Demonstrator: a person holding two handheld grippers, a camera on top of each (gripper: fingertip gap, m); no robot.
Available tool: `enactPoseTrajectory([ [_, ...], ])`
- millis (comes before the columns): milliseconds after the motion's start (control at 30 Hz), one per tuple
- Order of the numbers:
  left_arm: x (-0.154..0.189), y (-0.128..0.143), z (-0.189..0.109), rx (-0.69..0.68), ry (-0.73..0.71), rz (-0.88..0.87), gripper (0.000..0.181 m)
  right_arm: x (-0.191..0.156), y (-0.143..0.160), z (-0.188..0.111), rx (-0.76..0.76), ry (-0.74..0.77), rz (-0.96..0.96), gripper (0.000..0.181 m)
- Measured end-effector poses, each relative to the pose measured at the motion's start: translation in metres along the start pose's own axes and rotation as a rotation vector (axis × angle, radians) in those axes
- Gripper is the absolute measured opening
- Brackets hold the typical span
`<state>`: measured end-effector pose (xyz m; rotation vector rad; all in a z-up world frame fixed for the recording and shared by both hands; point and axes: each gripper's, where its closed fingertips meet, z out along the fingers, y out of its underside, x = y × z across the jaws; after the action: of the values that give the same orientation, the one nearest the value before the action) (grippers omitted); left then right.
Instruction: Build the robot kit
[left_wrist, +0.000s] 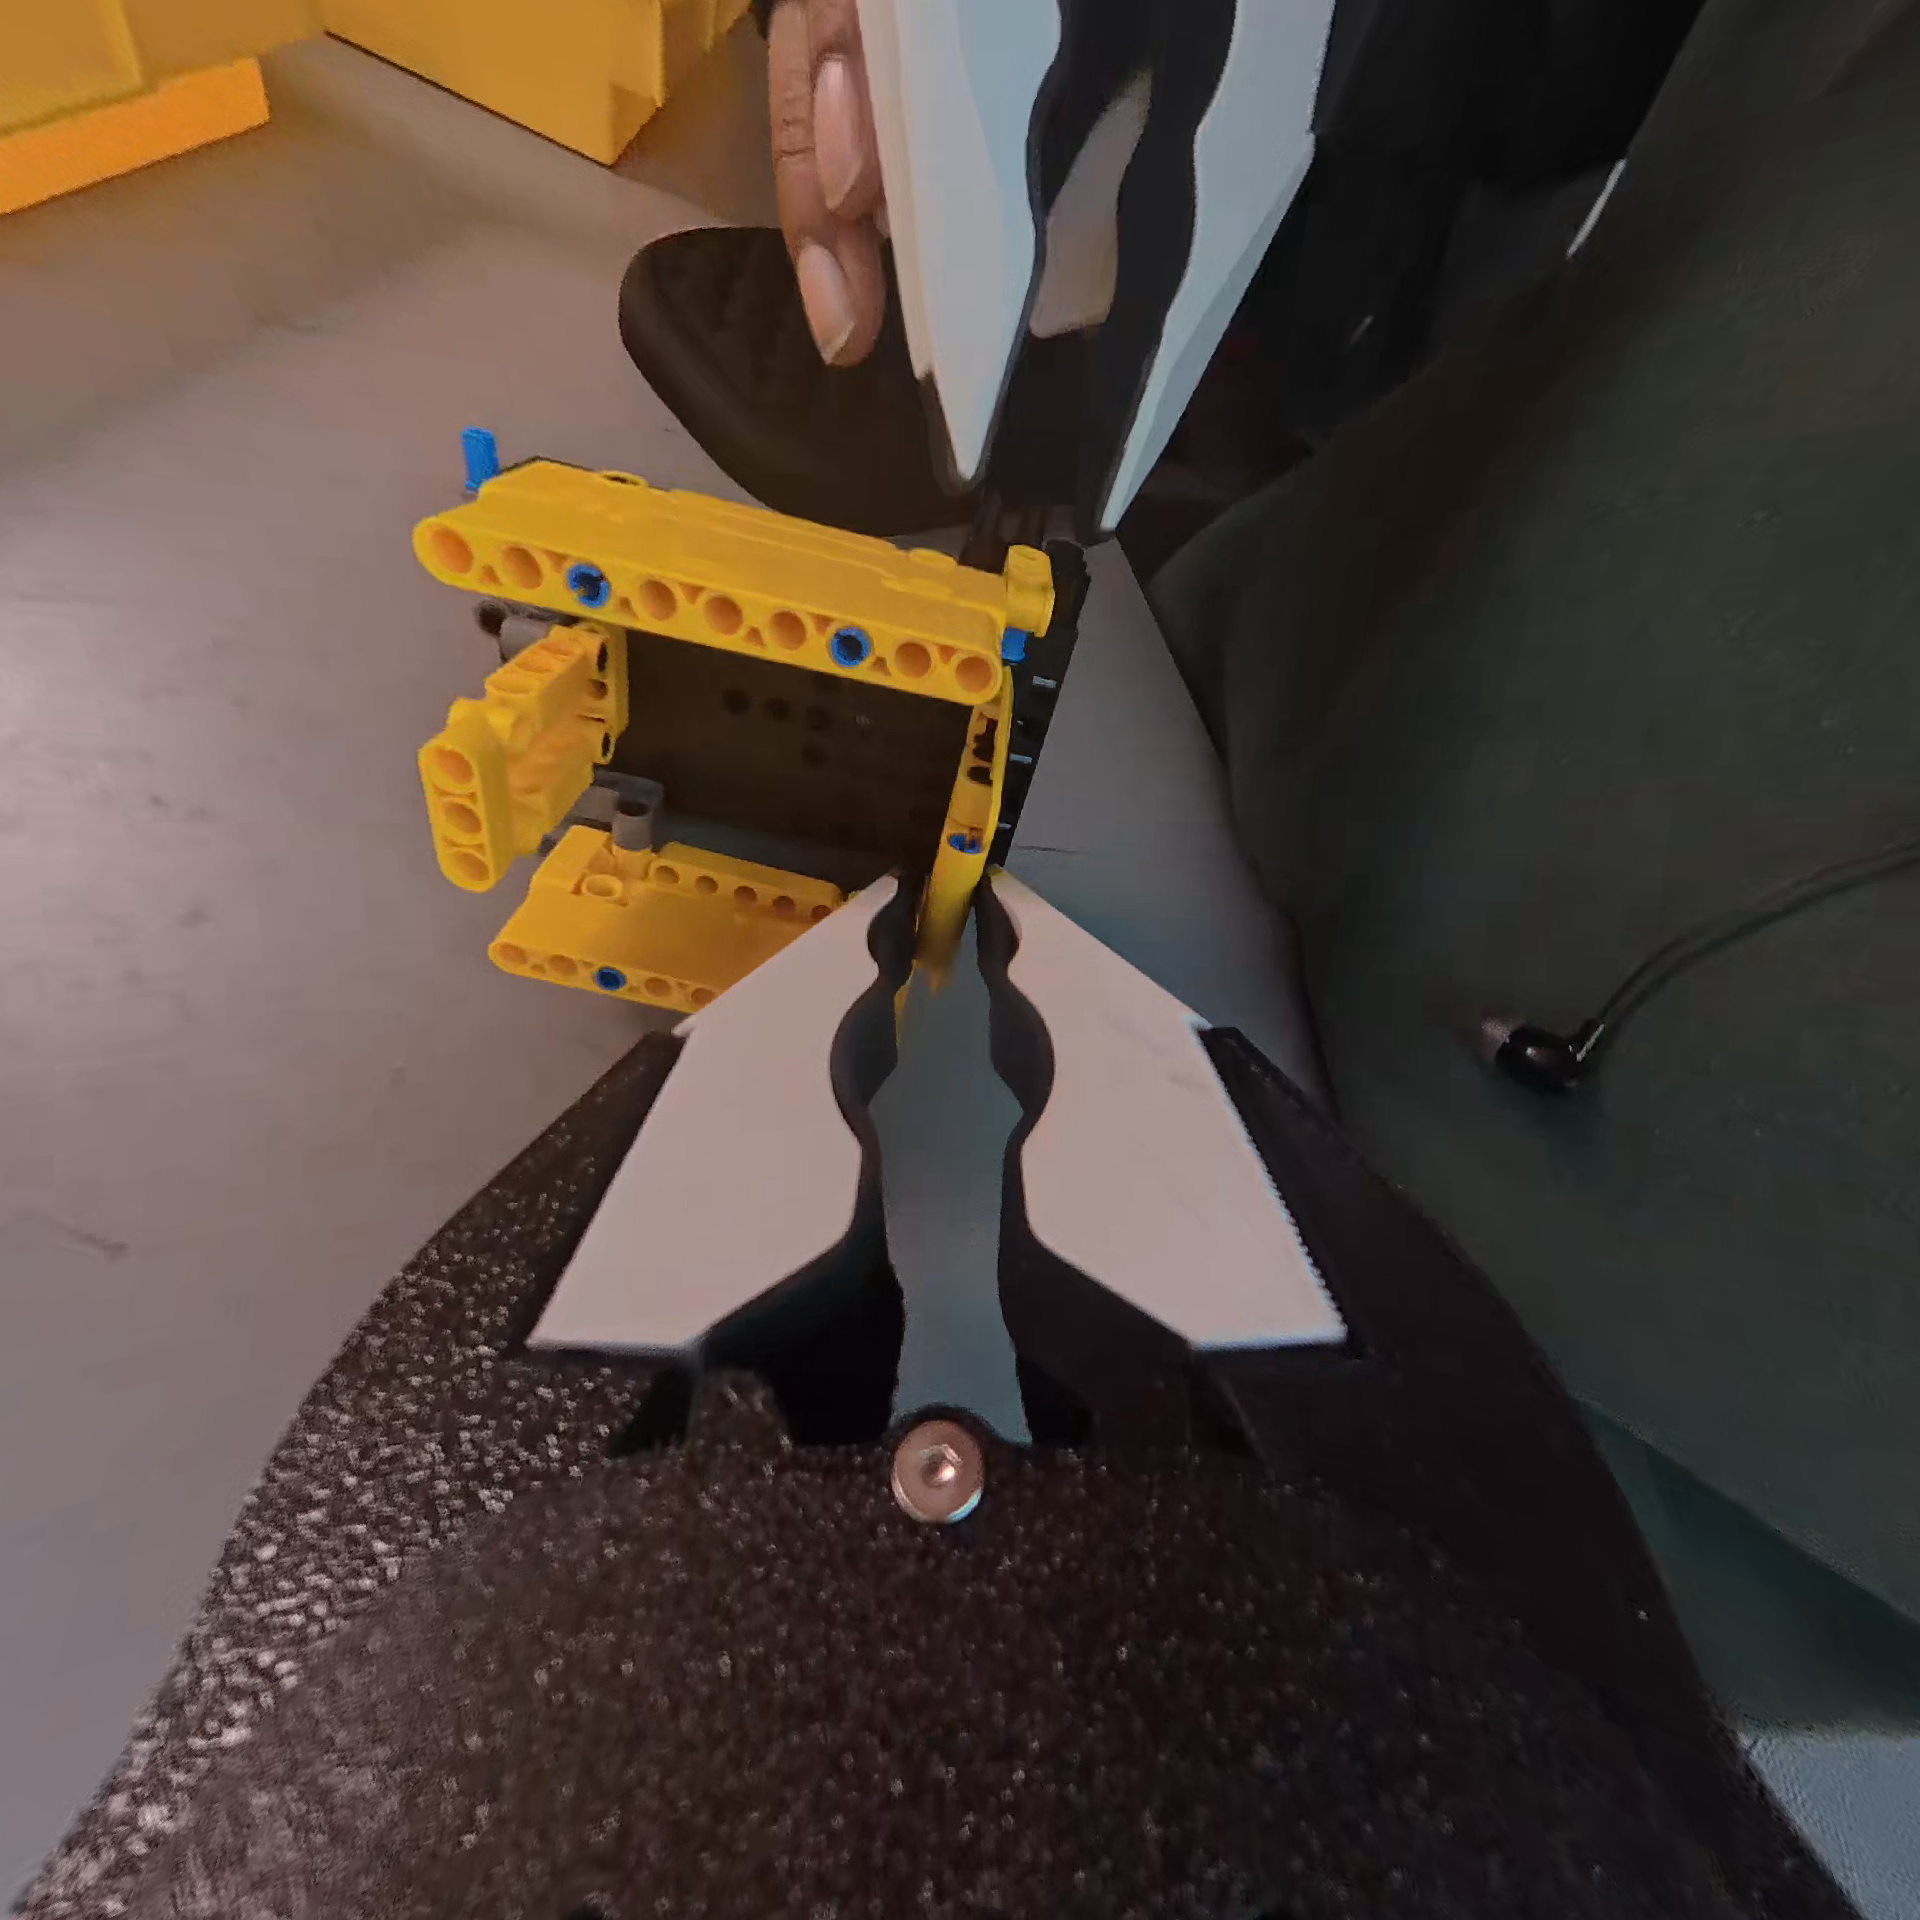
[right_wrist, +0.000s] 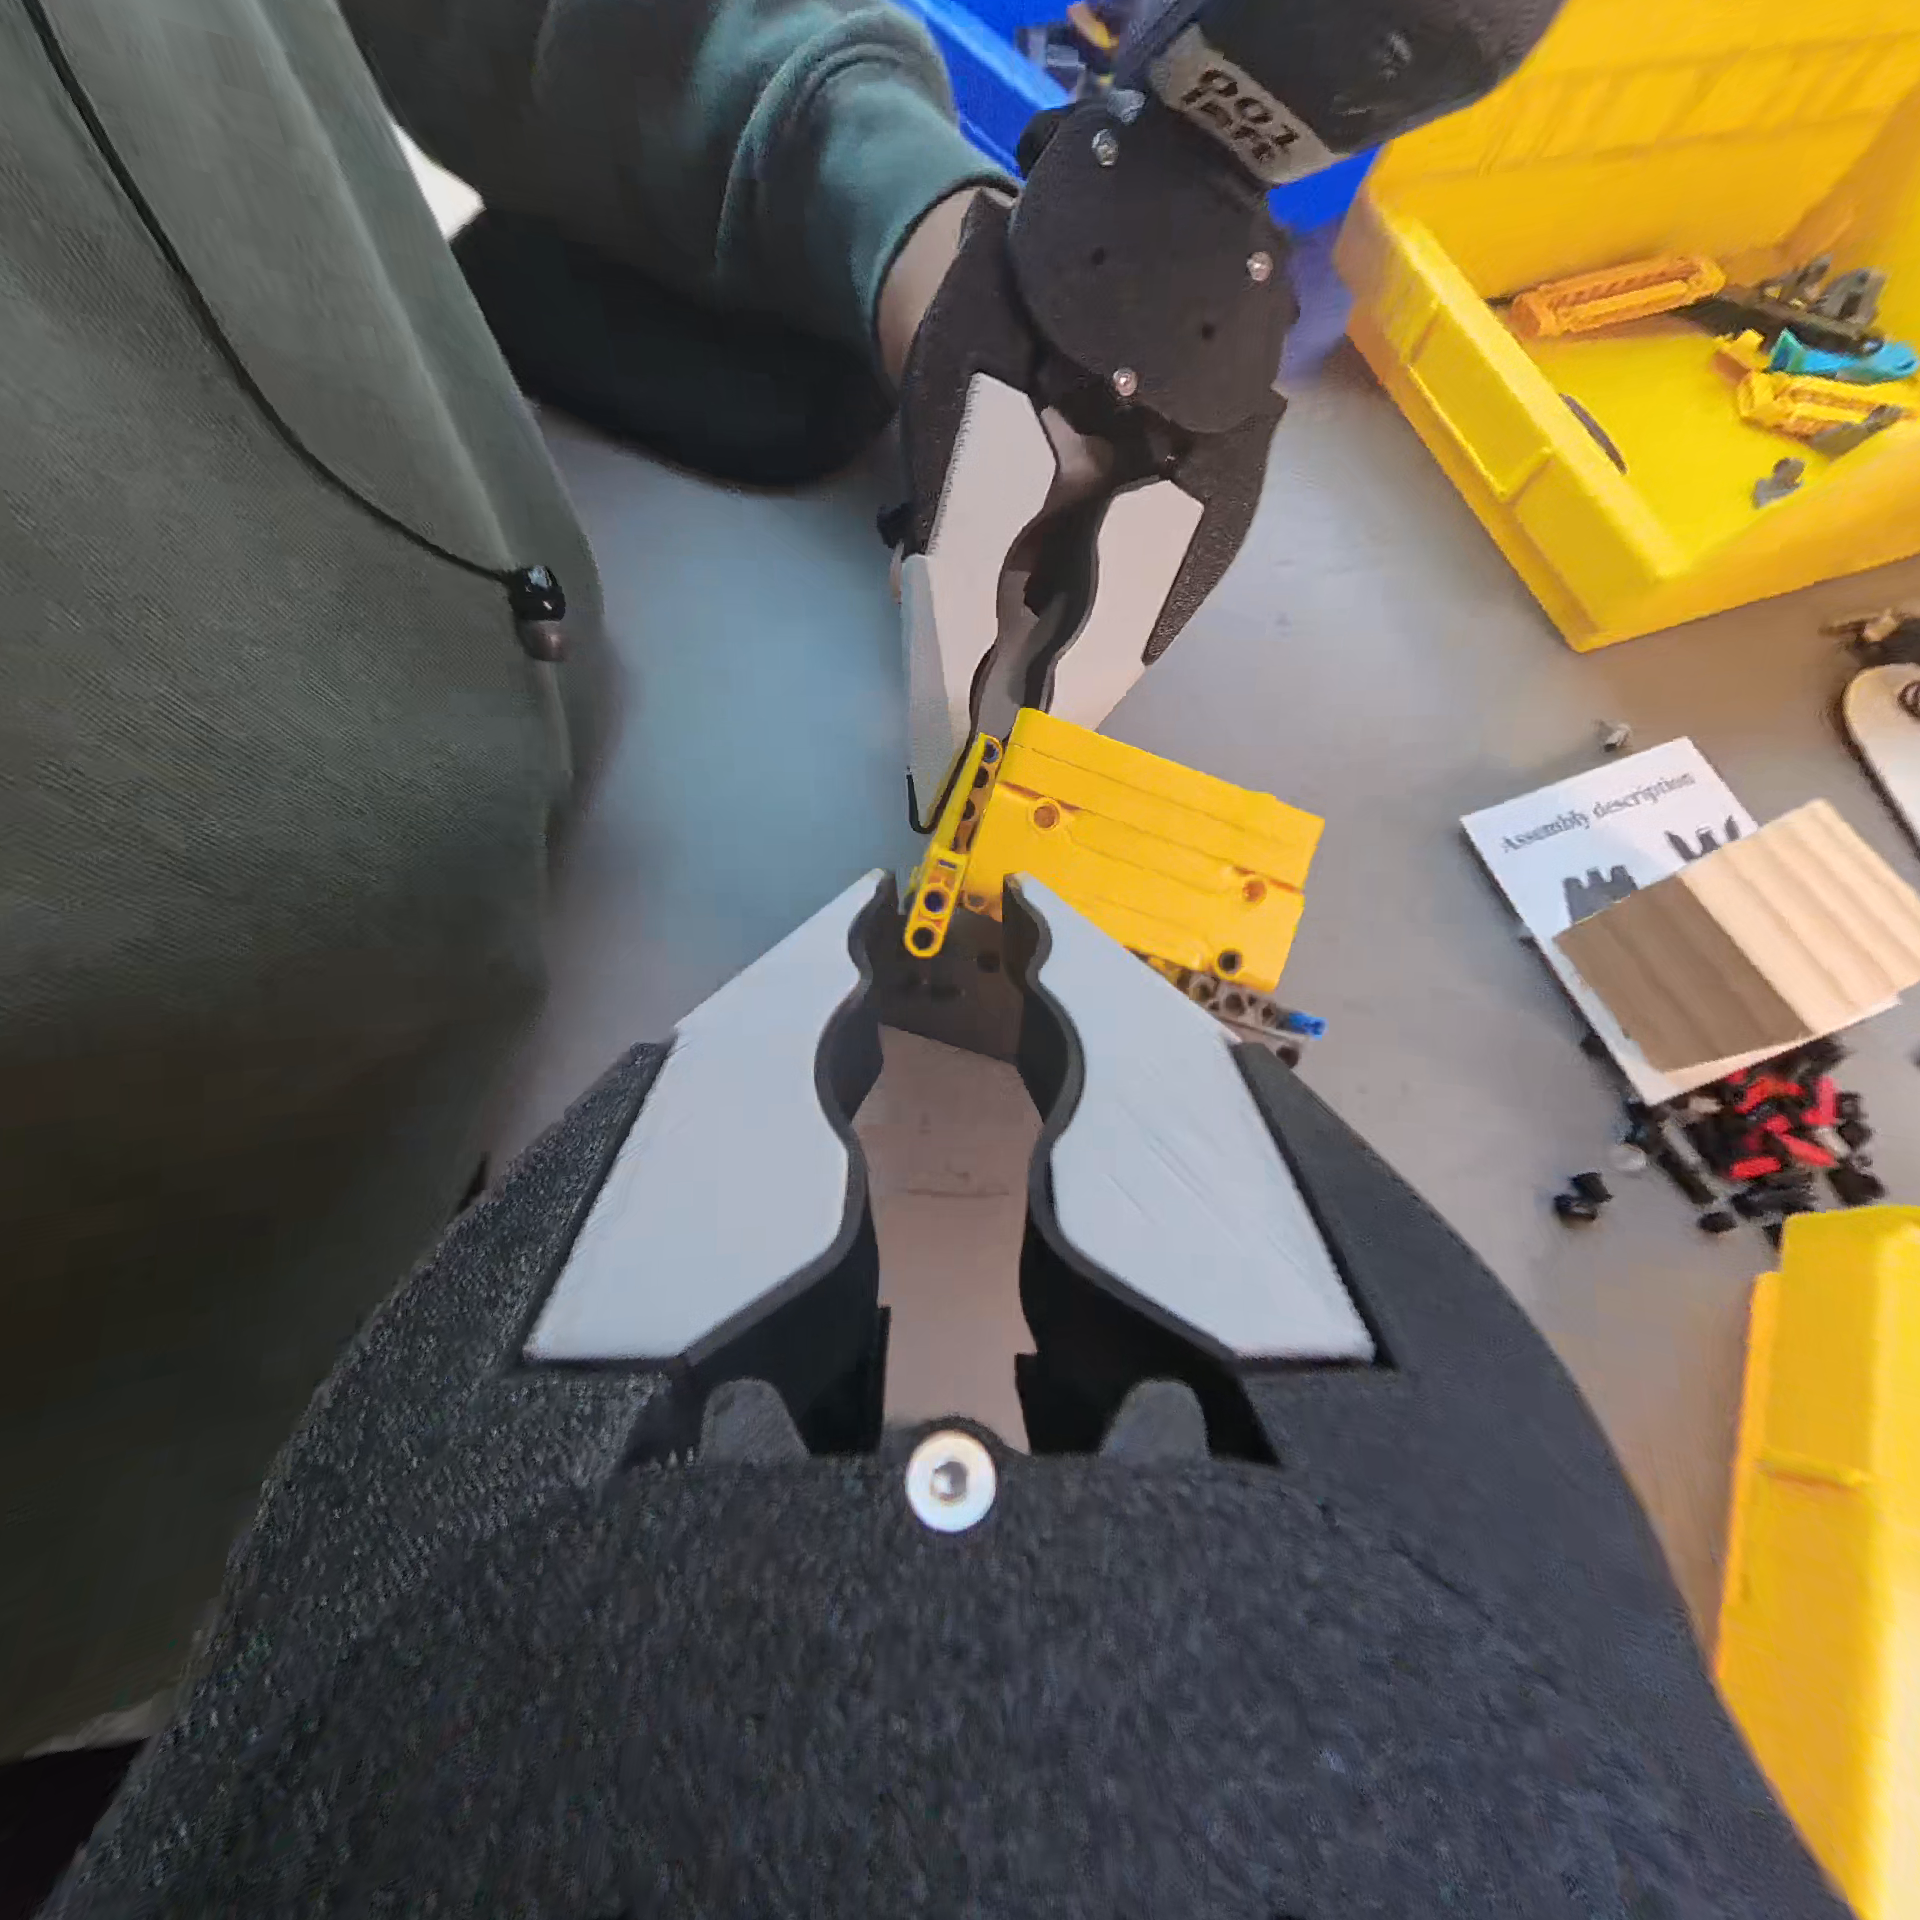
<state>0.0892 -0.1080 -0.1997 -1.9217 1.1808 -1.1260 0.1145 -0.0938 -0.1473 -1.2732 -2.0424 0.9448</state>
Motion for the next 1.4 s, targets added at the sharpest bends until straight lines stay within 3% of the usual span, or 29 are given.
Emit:
enactPoseTrajectory([
  [167,0.005,-0.009,0.008,0.021,-0.091,-0.049,0.007,-0.001,0.02,-0.006,-0.036,0.058,0.139,0.021],
  [367,0.004,-0.026,0.002,-0.06,-0.253,0.002,0.006,0.004,0.043,0.001,-0.002,0.029,0.214,0.018],
  [567,-0.013,-0.016,0.005,-0.281,-0.408,0.052,0.006,0.014,0.069,0.034,-0.081,-0.028,0.139,0.016],
  [767,-0.012,-0.017,0.01,-0.361,-0.403,0.064,0.017,0.017,0.066,0.029,-0.057,-0.079,0.116,0.017],
  [1067,-0.029,-0.014,0.012,-0.554,-0.521,0.111,0.024,0.022,0.07,0.026,-0.067,-0.129,0.075,0.012],
  [1400,-0.031,-0.015,0.016,-0.63,-0.512,0.089,0.018,0.022,0.07,0.026,-0.061,-0.155,0.066,0.011],
])
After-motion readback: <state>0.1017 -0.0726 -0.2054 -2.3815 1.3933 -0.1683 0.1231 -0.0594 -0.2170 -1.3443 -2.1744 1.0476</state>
